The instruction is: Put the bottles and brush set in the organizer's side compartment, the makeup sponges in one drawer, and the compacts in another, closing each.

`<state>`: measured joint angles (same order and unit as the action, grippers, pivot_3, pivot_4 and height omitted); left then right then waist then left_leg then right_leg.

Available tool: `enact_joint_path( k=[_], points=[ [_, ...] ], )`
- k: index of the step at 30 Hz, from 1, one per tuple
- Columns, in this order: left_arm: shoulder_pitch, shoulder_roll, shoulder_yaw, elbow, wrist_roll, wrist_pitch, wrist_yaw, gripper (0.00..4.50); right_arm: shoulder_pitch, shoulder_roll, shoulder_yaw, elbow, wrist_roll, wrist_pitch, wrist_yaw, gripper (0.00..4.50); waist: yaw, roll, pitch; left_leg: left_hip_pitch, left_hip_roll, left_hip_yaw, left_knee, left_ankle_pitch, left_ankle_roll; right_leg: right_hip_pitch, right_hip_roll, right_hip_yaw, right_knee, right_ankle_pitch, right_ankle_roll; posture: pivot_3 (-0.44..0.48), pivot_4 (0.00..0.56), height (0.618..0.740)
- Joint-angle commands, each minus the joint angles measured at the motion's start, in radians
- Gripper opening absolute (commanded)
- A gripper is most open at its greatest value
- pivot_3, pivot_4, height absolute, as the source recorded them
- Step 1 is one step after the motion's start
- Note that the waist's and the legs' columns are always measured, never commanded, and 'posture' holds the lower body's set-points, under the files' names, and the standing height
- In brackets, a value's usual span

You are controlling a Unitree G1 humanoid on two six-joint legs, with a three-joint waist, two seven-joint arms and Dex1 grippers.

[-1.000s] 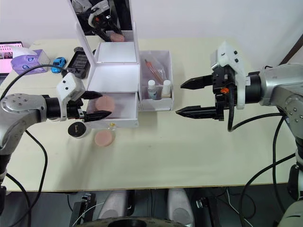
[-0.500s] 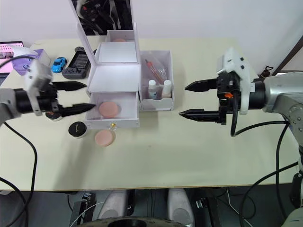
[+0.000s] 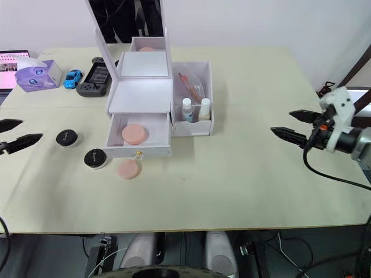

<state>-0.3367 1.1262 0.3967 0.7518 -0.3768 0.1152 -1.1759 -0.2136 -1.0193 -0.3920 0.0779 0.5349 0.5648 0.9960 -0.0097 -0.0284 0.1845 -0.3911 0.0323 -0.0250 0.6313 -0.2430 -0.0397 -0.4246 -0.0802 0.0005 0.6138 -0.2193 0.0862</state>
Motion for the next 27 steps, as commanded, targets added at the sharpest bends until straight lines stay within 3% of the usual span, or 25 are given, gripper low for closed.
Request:
enact_joint_path(
  k=[1, 9, 13, 19, 22, 27],
  points=[
    [-0.03, 0.034, 0.032, 0.035, 0.007, -0.052, -0.008, 4.47, 0.025, -0.005, -0.035, 0.025, -0.035, -0.067, 0.007, 4.5, -0.001, 0.0, 0.0, 0.0, 0.0, 0.0, 0.0, 0.0, 0.0, 0.0, 0.0, 0.0, 0.0, 0.0, 0.0, 0.0, 0.15, 0.74],
    [0.041, 0.005, 0.075, -0.087, -0.032, -0.029, -0.012, 4.47, -0.022, -0.009, 0.001, -0.065, -0.008, -0.016, 0.01, 4.5, -0.012, 0.0, 0.0, 0.002, 0.001, 0.0, -0.001, 0.0, 0.0, 0.0, 0.001, 0.0, 0.002, 0.0, 0.0, 0.0, 0.15, 0.74],
    [0.173, -0.03, 0.098, -0.327, -0.057, 0.027, -0.005, 4.47, -0.163, 0.032, 0.034, -0.135, 0.059, 0.074, -0.04, 4.5, -0.011, 0.001, 0.0, 0.002, 0.001, 0.001, 0.0, 0.0, 0.0, 0.0, 0.001, 0.001, 0.002, 0.0, 0.0, 0.0, 0.15, 0.74],
    [0.404, -0.083, 0.186, -0.741, -0.143, 0.187, 0.005, 4.47, -0.304, 0.036, 0.16, -0.347, 0.201, 0.251, 0.013, 4.5, -0.004, 0.0, 0.0, 0.0, 0.002, 0.001, -0.001, 0.0, 0.0, -0.001, 0.0, 0.0, 0.0, 0.0, -0.001, 0.0, 0.15, 0.74],
    [0.487, -0.092, 0.217, -0.864, -0.182, 0.266, 0.0, 4.47, -0.403, 0.053, 0.204, -0.393, 0.258, 0.327, -0.007, 4.5, -0.004, 0.001, 0.0, 0.0, 0.002, 0.001, -0.001, 0.0, 0.0, -0.001, 0.0, 0.001, 0.0, 0.0, -0.001, 0.0, 0.15, 0.74],
    [0.67, -0.193, 0.265, -1.062, -0.2, 0.315, 0.036, 4.47, -0.558, 0.084, 0.335, -0.498, 0.307, 0.417, -0.009, 4.5, -0.011, 0.001, 0.0, 0.001, 0.002, 0.002, -0.001, 0.0, 0.0, -0.002, -0.001, 0.001, 0.0, 0.0, -0.001, 0.0, 0.15, 0.74]
  ],
)
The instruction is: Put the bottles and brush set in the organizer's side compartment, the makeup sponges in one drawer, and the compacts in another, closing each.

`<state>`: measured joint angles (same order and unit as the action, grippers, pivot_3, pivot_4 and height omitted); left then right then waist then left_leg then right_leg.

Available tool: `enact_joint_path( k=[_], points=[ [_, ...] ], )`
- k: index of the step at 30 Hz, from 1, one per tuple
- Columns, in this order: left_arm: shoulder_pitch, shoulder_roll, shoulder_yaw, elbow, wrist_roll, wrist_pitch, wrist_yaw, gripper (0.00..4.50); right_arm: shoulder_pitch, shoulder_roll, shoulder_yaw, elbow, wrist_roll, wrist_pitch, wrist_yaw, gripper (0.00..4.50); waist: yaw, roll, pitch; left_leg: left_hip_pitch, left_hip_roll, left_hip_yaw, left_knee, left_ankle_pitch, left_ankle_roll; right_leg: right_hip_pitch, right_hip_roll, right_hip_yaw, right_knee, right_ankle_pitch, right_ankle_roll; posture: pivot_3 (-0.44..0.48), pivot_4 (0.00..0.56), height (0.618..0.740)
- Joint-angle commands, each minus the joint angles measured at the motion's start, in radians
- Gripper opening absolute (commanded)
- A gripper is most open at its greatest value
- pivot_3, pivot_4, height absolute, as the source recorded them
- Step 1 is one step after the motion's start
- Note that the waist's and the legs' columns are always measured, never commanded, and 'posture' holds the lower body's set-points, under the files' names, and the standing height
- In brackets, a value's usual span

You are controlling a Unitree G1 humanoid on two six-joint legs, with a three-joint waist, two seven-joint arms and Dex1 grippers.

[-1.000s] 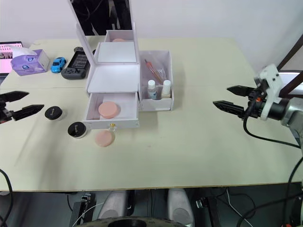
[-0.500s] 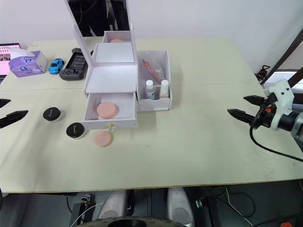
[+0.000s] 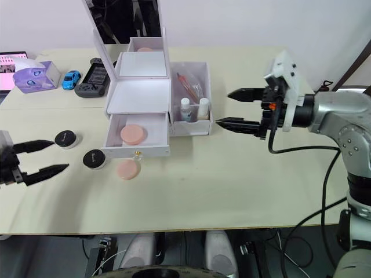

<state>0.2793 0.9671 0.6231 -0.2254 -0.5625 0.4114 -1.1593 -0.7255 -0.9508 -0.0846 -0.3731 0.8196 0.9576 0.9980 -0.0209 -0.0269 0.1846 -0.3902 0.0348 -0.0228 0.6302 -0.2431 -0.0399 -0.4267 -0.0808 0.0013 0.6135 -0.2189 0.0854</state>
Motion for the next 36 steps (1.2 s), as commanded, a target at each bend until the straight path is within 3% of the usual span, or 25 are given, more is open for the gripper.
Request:
enact_joint_path(
  k=[1, 7, 11, 16, 24, 33, 36],
  points=[
    [0.078, -0.056, 0.033, -0.115, -0.011, 0.019, 0.033, 4.47, -0.06, 0.02, 0.039, -0.054, 0.023, 0.028, -0.01, 4.5, 0.002, -0.001, -0.001, 0.0, 0.001, 0.0, 0.0, 0.0, 0.0, 0.0, 0.001, -0.001, 0.0, 0.0, 0.0, 0.0, 0.15, 0.74],
    [0.149, -0.221, -0.117, -0.297, 0.041, 0.016, 0.205, 4.47, -0.122, 0.013, 0.097, -0.091, 0.067, 0.089, 0.033, 4.5, 0.012, -0.001, -0.001, -0.001, -0.001, 0.0, 0.002, 0.0, 0.0, 0.001, -0.001, -0.001, -0.001, 0.0, 0.0, 0.0, 0.15, 0.74],
    [0.131, -0.327, -0.259, -0.371, 0.079, 0.078, 0.365, 4.47, -0.156, 0.002, 0.112, -0.101, 0.089, 0.133, 0.043, 4.5, 0.01, -0.002, -0.001, -0.001, -0.001, 0.0, 0.003, 0.0, 0.0, 0.002, -0.001, 0.0, -0.001, 0.0, 0.0, 0.0, 0.15, 0.74],
    [0.049, -0.386, -0.368, -0.363, 0.117, 0.143, 0.497, 4.47, -0.168, -0.003, 0.113, -0.104, 0.077, 0.154, 0.032, 4.5, 0.01, -0.003, -0.002, 0.0, -0.001, -0.003, 0.003, 0.0, 0.0, 0.002, 0.002, -0.001, 0.001, 0.0, -0.001, 0.0, 0.15, 0.74],
    [-0.08, -0.433, -0.503, -0.356, 0.179, 0.255, 0.652, 4.47, -0.169, -0.035, 0.108, -0.11, 0.082, 0.174, 0.037, 4.5, 0.01, -0.003, -0.002, -0.001, -0.001, -0.003, 0.003, 0.0, 0.0, 0.002, 0.002, -0.001, 0.001, 0.001, -0.001, 0.0, 0.15, 0.74],
    [-0.138, -0.428, -0.538, -0.311, 0.206, 0.296, 0.698, 4.47, -0.159, -0.048, 0.102, -0.113, 0.075, 0.169, 0.035, 4.5, 0.009, -0.003, -0.002, 0.0, -0.001, -0.004, 0.003, 0.0, 0.0, 0.002, 0.002, -0.001, 0.001, 0.001, -0.001, 0.0, 0.15, 0.74],
    [-0.141, -0.427, -0.56, -0.309, 0.225, 0.303, 0.705, 3.67, -0.159, -0.047, 0.1, -0.111, 0.073, 0.166, 0.035, 4.5, 0.009, -0.003, -0.002, 0.0, -0.001, -0.003, 0.003, 0.0, 0.0, 0.002, 0.002, -0.001, 0.001, 0.001, -0.001, 0.0, 0.15, 0.74]
  ],
)
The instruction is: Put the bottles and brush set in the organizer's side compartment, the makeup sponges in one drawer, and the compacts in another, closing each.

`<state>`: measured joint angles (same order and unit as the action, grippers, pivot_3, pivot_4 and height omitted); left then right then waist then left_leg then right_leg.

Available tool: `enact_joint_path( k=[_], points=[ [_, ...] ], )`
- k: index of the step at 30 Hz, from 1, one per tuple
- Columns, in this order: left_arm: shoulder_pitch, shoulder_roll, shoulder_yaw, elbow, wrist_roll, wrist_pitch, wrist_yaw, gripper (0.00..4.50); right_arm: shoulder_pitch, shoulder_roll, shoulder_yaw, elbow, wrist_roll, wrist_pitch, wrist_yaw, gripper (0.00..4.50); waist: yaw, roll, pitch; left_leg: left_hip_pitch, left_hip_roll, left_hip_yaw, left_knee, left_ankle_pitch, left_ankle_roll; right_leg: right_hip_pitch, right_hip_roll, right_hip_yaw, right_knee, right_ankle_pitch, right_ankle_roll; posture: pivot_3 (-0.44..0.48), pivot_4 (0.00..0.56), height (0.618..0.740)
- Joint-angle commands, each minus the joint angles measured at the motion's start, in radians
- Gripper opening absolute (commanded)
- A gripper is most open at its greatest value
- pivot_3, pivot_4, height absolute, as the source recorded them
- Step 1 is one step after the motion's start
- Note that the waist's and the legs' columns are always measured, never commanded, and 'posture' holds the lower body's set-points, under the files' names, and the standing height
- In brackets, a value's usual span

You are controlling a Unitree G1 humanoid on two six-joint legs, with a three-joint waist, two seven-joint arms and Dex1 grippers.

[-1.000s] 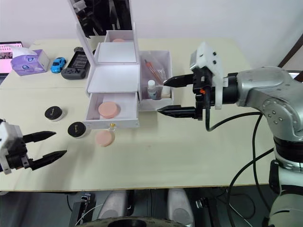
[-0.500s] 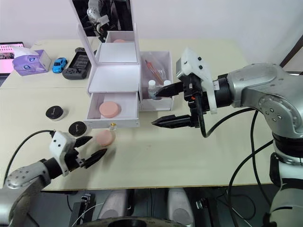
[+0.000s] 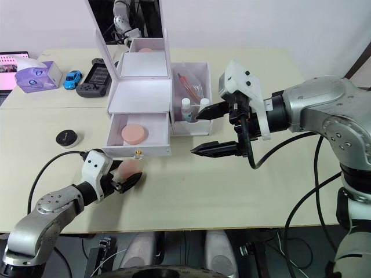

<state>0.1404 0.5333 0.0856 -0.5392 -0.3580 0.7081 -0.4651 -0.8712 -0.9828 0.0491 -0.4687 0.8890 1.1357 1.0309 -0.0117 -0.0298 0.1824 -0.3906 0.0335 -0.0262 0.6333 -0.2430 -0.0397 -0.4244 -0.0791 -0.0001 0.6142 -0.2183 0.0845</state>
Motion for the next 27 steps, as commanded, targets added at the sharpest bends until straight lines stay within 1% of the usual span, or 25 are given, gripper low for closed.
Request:
enact_joint_path(
  k=[1, 2, 3, 5, 7, 11, 14, 16, 18, 20, 22, 24, 26, 27],
  points=[
    [0.0, 0.013, -0.025, 0.005, 0.024, 0.004, 0.004, 3.19, -0.013, -0.015, -0.033, -0.017, 0.003, -0.014, 0.001, 4.5, 0.0, 0.0, 0.0, 0.0, 0.0, 0.0, 0.0, 0.0, 0.0, 0.0, 0.0, 0.0, 0.0, 0.0, 0.0, 0.0, 0.15, 0.74],
    [0.003, 0.023, -0.025, 0.005, 0.033, -0.009, -0.003, 2.72, -0.013, -0.015, -0.033, -0.018, 0.003, -0.014, 0.001, 4.5, 0.0, 0.0, 0.0, 0.0, 0.0, 0.0, 0.0, 0.0, 0.0, 0.0, 0.0, 0.0, 0.0, 0.0, 0.0, 0.0, 0.15, 0.74],
    [0.012, 0.034, -0.005, 0.01, 0.035, -0.03, -0.015, 2.66, -0.011, -0.016, -0.032, -0.019, 0.001, -0.016, 0.002, 4.5, 0.0, 0.0, 0.0, 0.0, 0.0, 0.0, 0.0, 0.0, 0.0, 0.0, 0.0, 0.0, 0.0, 0.0, 0.0, 0.0, 0.15, 0.74],
    [0.029, 0.062, 0.02, 0.021, 0.038, -0.063, -0.042, 2.66, -0.008, -0.018, -0.032, -0.02, 0.001, -0.019, 0.005, 4.5, 0.0, 0.0, 0.0, 0.0, 0.0, 0.0, -0.001, 0.0, 0.0, 0.0, 0.0, 0.0, 0.0, 0.0, 0.0, 0.0, 0.15, 0.74],
    [0.064, 0.098, 0.069, 0.044, 0.02, -0.126, -0.106, 2.66, -0.008, -0.017, -0.028, -0.02, 0.0, -0.021, 0.007, 4.5, -0.006, 0.0, 0.0, 0.0, 0.0, 0.0, -0.001, 0.0, 0.0, -0.001, 0.0, 0.0, -0.001, 0.0, 0.0, 0.0, 0.15, 0.74],
    [0.165, 0.168, 0.182, 0.077, -0.045, -0.281, -0.302, 2.66, -0.01, -0.014, -0.012, -0.015, -0.008, -0.032, 0.019, 4.5, -0.007, 0.0, 0.0, 0.0, 0.001, 0.0, -0.003, 0.0, 0.0, -0.003, 0.0, 0.0, -0.001, 0.0, 0.0, 0.0, 0.15, 0.74],
    [0.257, 0.214, 0.302, 0.151, -0.076, -0.414, -0.455, 2.66, -0.012, -0.009, 0.0, -0.003, -0.022, -0.05, 0.033, 4.5, -0.004, 0.0, 0.0, -0.001, 0.001, 0.001, -0.003, 0.0, 0.0, -0.003, 0.0, 0.0, -0.002, 0.0, 0.0, 0.0, 0.15, 0.74],
    [0.286, 0.235, 0.39, 0.195, -0.13, -0.444, -0.535, 2.66, -0.014, -0.008, 0.007, 0.01, -0.033, -0.063, 0.044, 4.5, -0.003, 0.0, 0.0, -0.001, 0.001, 0.001, -0.003, 0.0, 0.0, -0.004, -0.001, 0.0, -0.002, 0.0, 0.0, 0.0, 0.15, 0.74],
    [0.308, 0.273, 0.483, 0.242, -0.194, -0.462, -0.651, 2.66, -0.014, -0.011, 0.011, 0.022, -0.044, -0.077, 0.06, 4.5, -0.001, 0.0, 0.0, -0.001, 0.001, 0.001, -0.002, 0.0, -0.001, -0.007, -0.002, -0.001, -0.004, -0.003, 0.003, 0.0, 0.15, 0.74],
    [0.269, 0.335, 0.602, 0.304, -0.292, -0.407, -0.72, 2.66, -0.011, -0.011, 0.016, 0.032, -0.058, -0.095, 0.074, 4.5, 0.0, 0.0, 0.001, -0.001, 0.001, 0.001, -0.002, -0.001, -0.001, -0.007, -0.003, -0.001, -0.006, -0.003, 0.004, 0.0, 0.15, 0.74],
    [0.21, 0.397, 0.668, 0.341, -0.353, -0.35, -0.744, 2.66, -0.008, -0.008, 0.018, 0.038, -0.067, -0.105, 0.083, 4.5, 0.001, 0.0, 0.001, -0.002, 0.001, 0.001, -0.002, -0.001, -0.001, -0.007, -0.004, -0.002, -0.008, -0.003, 0.004, 0.0, 0.15, 0.74],
    [0.14, 0.463, 0.677, 0.334, -0.4, -0.282, -0.749, 2.66, -0.005, -0.005, 0.016, 0.04, -0.07, -0.109, 0.088, 4.5, 0.001, 0.001, 0.001, -0.003, 0.001, 0.001, -0.002, -0.001, -0.001, -0.006, -0.004, -0.003, -0.011, -0.003, 0.003, 0.0, 0.15, 0.74],
    [0.037, 0.523, 0.636, 0.304, -0.453, -0.204, -0.722, 2.66, 0.0, -0.004, 0.007, 0.037, -0.069, -0.11, 0.085, 4.5, -0.001, 0.003, 0.002, -0.003, 0.001, 0.003, -0.003, -0.001, -0.001, -0.005, -0.004, -0.003, -0.014, -0.002, 0.003, 0.0, 0.15, 0.74],
    [0.003, 0.538, 0.62, 0.294, -0.468, -0.177, -0.712, 2.66, 0.003, -0.004, 0.004, 0.035, -0.069, -0.109, 0.084, 4.5, -0.003, 0.002, 0.002, -0.003, 0.001, 0.004, -0.003, -0.001, -0.001, -0.004, -0.005, -0.002, -0.015, 0.0, -0.001, 0.0, 0.15, 0.74]
  ],
)
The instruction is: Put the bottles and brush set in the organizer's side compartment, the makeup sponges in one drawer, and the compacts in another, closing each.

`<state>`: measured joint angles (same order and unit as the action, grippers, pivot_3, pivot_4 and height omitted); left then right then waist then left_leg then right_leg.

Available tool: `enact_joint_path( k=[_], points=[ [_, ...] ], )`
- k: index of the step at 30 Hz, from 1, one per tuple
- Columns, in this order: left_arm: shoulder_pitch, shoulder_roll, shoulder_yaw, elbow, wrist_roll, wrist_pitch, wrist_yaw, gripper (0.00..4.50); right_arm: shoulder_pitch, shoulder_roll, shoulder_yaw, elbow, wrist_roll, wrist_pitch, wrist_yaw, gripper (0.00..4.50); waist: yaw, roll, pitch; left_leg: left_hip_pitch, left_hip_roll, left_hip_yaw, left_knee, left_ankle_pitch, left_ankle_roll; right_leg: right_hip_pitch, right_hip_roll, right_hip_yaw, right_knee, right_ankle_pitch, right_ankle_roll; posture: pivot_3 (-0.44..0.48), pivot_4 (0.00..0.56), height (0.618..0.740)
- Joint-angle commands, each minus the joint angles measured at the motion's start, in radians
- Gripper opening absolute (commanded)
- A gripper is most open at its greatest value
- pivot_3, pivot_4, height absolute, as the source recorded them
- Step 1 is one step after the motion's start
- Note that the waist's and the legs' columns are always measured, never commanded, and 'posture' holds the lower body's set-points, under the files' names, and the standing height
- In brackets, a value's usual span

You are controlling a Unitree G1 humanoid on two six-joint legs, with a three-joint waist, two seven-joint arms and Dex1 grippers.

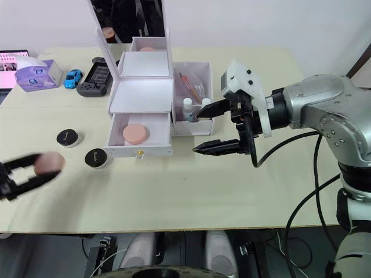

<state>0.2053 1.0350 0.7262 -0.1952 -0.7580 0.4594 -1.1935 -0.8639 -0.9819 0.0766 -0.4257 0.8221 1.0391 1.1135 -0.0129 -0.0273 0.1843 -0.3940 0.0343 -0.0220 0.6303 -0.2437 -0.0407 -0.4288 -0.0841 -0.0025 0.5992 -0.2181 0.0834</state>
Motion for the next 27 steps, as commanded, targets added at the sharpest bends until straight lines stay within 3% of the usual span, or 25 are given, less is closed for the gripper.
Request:
enact_joint_path(
  k=[1, 5, 9, 14, 19, 27],
  points=[
    [-0.129, 0.057, -0.065, -0.063, -0.084, 0.099, 0.039, 2.66, -0.003, -0.005, -0.027, -0.01, 0.001, -0.009, -0.003, 4.5, -0.002, 0.0, 0.0, -0.001, 0.0, 0.001, 0.0, 0.0, 0.0, 0.001, 0.0, 0.0, 0.0, 0.0, 0.0, 0.0, 0.15, 0.74],
    [-0.515, 0.061, -0.374, -0.1, -0.097, 0.201, 0.096, 2.66, 0.026, -0.02, -0.059, -0.033, 0.01, 0.01, -0.031, 4.5, 0.008, -0.001, 0.0, -0.007, -0.002, -0.001, 0.0, -0.001, -0.001, 0.0, 0.002, 0.001, 0.0, 0.002, -0.001, 0.0, 0.15, 0.74],
    [-0.73, 0.022, -0.588, -0.064, -0.011, 0.242, 0.083, 2.66, 0.047, -0.033, -0.087, -0.057, 0.024, 0.03, -0.064, 4.5, -0.005, -0.001, 0.0, -0.008, -0.001, -0.002, 0.0, -0.001, 0.0, -0.001, 0.003, 0.001, 0.001, 0.008, 0.01, 0.0, 0.15, 0.74],
    [-0.904, -0.041, -0.819, 0.001, 0.146, 0.226, 0.027, 2.66, 0.076, -0.048, -0.159, -0.1, 0.091, 0.089, -0.111, 4.5, -0.004, -0.001, 0.0, -0.006, 0.0, -0.002, 0.0, -0.001, 0.001, 0.0, 0.006, 0.001, 0.003, 0.005, 0.007, 0.0, 0.15, 0.74],
    [-0.987, -0.114, -0.93, 0.075, 0.252, 0.171, -0.031, 2.66, 0.114, -0.062, -0.224, -0.138, 0.142, 0.127, -0.165, 4.5, 0.0, -0.001, 0.0, -0.005, 0.0, -0.002, 0.003, 0.0, 0.001, 0.001, 0.006, 0.002, 0.004, 0.005, 0.007, 0.0, 0.15, 0.74],
    [-1.03, -0.21, -0.985, 0.155, 0.365, 0.123, -0.048, 2.66, 0.16, -0.082, -0.29, -0.185, 0.204, 0.148, -0.242, 4.5, 0.001, -0.001, 0.0, -0.005, 0.0, -0.002, 0.003, 0.0, 0.001, 0.001, 0.006, 0.002, 0.004, 0.005, 0.007, 0.0, 0.15, 0.74]
  ],
)
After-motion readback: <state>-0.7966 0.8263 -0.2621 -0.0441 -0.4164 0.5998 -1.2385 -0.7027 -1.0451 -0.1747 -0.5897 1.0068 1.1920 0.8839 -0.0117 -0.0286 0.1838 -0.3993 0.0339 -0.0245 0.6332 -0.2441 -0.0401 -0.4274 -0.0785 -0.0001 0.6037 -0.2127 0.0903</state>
